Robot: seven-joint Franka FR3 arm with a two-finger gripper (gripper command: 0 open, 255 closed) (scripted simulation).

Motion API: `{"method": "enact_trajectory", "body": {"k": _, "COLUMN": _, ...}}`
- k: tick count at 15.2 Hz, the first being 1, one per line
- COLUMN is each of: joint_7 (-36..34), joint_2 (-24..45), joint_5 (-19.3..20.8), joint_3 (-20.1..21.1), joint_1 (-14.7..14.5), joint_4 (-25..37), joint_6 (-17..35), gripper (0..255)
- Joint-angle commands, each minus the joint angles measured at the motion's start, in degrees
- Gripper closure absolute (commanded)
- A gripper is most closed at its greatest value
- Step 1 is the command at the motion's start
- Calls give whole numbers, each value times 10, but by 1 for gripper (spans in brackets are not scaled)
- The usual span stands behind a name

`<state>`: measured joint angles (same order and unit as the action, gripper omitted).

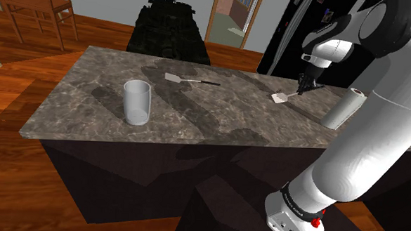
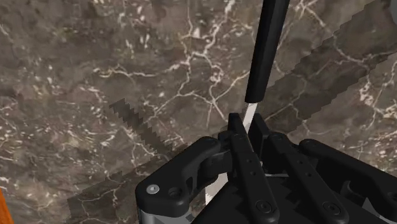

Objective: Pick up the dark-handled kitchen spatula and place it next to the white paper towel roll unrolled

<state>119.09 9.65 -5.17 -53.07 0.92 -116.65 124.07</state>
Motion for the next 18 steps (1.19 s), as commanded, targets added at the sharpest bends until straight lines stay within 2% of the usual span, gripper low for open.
{"method": "enact_trajectory", "body": {"k": 1, "joint_7": 5, "joint_2": 7, "joint_5": -8, "joint_3": 3, "joint_1": 3, "joint_4": -12, "joint_6": 16, "gripper": 255}}
{"method": "enact_trajectory", "body": {"k": 7, "joint_7": 29, "joint_2": 44, "joint_5": -46, "joint_3": 18, "joint_1": 18, "joint_4": -32, "joint_6": 60, "gripper": 255}}
{"method": "enact_trajectory", "body": {"k": 15, "joint_7": 29, "joint_2": 44, "joint_5": -46, "joint_3": 18, "joint_1": 18, "joint_4": -32, "joint_6": 60, "gripper": 255}}
{"method": "enact_trajectory", "body": {"k": 16, "joint_7": 29, "joint_2": 44, "joint_5": -46, "joint_3": 18, "joint_1": 18, "joint_4": -32, "joint_6": 60, "gripper": 0}}
{"method": "enact_trajectory", "body": {"k": 18, "joint_7": 29, "joint_2": 44, "joint_5": -46, "joint_3": 18, "joint_1": 18, "joint_4": -32, "joint_6": 60, "gripper": 0}}
